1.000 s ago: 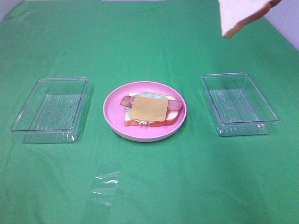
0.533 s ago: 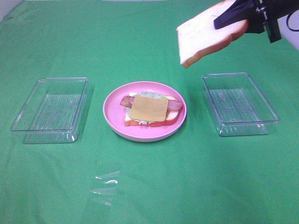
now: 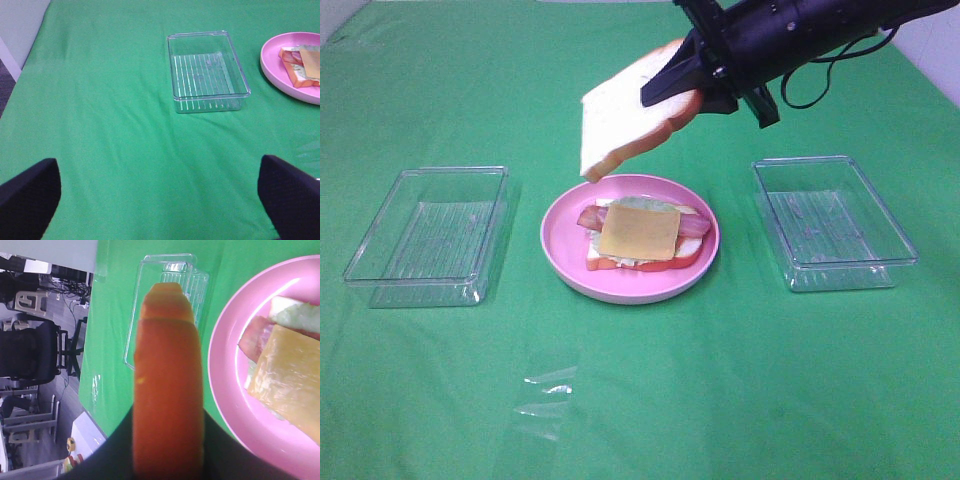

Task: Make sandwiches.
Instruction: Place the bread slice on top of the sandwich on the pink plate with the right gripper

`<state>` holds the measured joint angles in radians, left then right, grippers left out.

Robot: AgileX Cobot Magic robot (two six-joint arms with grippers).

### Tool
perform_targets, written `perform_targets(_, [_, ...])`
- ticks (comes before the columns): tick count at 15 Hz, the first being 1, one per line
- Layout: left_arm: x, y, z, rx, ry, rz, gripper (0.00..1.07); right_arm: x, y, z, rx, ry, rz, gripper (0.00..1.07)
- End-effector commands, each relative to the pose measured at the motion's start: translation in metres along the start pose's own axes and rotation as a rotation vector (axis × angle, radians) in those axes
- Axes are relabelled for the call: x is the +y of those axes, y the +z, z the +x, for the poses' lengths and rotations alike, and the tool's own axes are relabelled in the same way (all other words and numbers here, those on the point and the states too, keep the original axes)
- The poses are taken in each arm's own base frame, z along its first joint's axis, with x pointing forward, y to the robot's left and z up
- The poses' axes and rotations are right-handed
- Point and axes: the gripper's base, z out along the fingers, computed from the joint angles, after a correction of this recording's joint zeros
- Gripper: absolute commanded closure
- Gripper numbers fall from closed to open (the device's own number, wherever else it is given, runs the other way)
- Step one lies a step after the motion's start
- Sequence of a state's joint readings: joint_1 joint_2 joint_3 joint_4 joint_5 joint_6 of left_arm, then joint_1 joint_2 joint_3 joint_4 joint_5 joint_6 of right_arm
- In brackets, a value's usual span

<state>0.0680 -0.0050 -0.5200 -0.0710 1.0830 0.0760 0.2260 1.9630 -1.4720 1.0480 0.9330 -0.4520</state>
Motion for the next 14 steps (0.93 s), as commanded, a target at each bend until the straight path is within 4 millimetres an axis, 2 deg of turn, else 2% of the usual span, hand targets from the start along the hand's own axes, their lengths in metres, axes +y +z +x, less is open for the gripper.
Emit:
perform_targets(1, [-0.001, -0.002, 0.001, -0.027, -0.001, 0.006, 0.08, -0.012, 0.028, -0.001, 0.000, 0.063, -0.020, 1.07])
perform_targets(9, [-0.001, -0.002, 0.001, -0.027, -0.001, 0.006, 0.08, -0.065, 0.071, 0.008, 0.095, 0.186, 0.012, 1.07])
perform_targets(14, [-0.001, -0.002, 0.001, -0.027, -0.001, 0.006, 0.08, -0.074, 0.075, 0.007, 0.071, 0.174, 0.062, 1.07])
